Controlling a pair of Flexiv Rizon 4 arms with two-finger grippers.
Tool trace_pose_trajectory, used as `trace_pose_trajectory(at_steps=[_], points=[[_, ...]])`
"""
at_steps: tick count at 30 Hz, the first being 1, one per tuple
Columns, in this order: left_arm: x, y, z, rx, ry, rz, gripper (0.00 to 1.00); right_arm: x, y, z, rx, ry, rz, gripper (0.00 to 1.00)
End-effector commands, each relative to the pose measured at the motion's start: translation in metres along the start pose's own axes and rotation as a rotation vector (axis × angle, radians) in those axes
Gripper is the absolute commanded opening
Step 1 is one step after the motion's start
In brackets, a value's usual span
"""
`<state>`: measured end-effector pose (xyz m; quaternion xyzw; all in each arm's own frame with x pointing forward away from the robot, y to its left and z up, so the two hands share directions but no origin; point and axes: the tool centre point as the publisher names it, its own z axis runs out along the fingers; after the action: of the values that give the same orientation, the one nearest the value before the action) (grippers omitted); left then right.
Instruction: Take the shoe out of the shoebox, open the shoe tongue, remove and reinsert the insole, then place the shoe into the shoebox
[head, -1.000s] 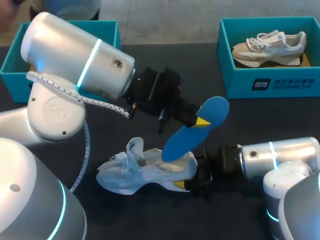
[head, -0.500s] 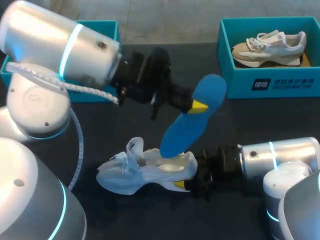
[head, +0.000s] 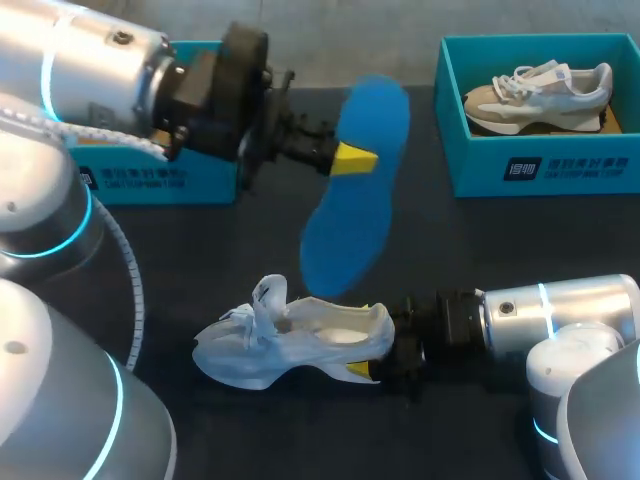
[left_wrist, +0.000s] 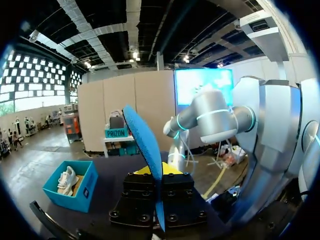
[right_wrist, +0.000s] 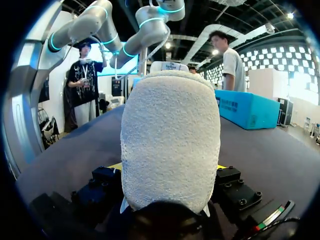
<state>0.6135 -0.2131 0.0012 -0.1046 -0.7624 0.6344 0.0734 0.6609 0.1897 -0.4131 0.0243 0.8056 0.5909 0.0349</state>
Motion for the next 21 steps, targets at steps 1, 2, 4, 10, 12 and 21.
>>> trace_pose_trajectory(at_steps=[1,2,4,10,12,21], points=[[0.013,-0.004,-0.034,0.029,-0.005,-0.013,0.00,0.001,0.001,0.001,0.003,-0.002,0.000,0.00],[0.016,-0.006,-0.037,0.039,-0.006,-0.017,0.00,0.001,0.001,0.001,0.003,-0.002,0.000,0.00],[0.022,-0.010,-0.043,0.060,-0.001,-0.025,0.00,0.001,0.001,0.001,0.003,-0.002,0.000,0.00],[0.046,-0.016,-0.054,0.123,-0.038,-0.054,0.00,0.001,0.001,0.001,0.003,-0.002,0.000,0.00],[0.053,-0.018,-0.056,0.133,-0.065,-0.049,0.00,0.001,0.001,0.001,0.003,-0.002,0.000,0.00],[0.058,-0.021,-0.056,0.114,-0.100,-0.082,0.00,0.001,0.001,0.001,0.003,-0.002,0.000,0.00]])
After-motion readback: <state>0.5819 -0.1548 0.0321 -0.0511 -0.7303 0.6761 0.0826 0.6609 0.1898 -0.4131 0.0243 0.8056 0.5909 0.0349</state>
